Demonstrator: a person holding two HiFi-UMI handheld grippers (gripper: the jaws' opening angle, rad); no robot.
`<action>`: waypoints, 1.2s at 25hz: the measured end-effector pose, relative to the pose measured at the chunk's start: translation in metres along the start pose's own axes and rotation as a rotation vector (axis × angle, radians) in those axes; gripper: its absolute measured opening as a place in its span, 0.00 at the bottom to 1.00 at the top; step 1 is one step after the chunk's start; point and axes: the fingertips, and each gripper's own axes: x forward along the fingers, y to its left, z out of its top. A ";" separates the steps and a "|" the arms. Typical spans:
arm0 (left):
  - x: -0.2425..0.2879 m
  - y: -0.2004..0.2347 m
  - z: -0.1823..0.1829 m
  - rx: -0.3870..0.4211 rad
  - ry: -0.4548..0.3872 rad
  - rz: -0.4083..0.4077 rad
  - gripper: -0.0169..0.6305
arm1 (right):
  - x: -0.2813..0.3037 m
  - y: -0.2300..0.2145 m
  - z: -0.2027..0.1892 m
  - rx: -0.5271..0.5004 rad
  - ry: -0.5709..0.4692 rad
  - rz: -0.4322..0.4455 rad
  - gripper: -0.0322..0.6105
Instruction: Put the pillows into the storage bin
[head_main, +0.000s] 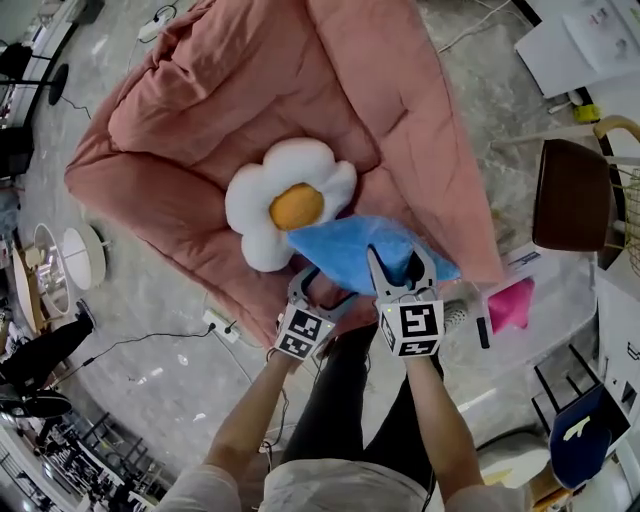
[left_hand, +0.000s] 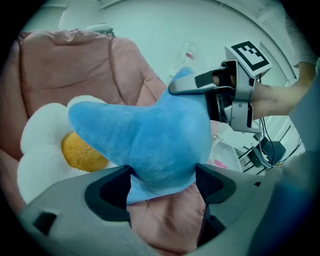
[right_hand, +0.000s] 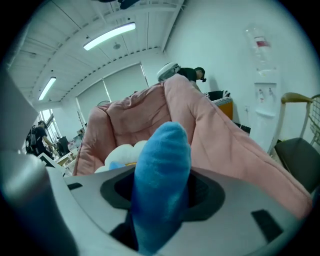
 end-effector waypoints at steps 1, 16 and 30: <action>-0.002 -0.004 0.000 0.021 0.003 0.003 0.62 | -0.009 0.000 -0.001 0.015 -0.021 -0.011 0.40; 0.013 -0.090 0.050 0.148 -0.027 -0.077 0.61 | -0.147 -0.085 -0.009 0.336 -0.244 -0.185 0.36; 0.064 -0.247 0.089 0.331 0.037 -0.317 0.61 | -0.296 -0.190 -0.040 0.504 -0.385 -0.329 0.36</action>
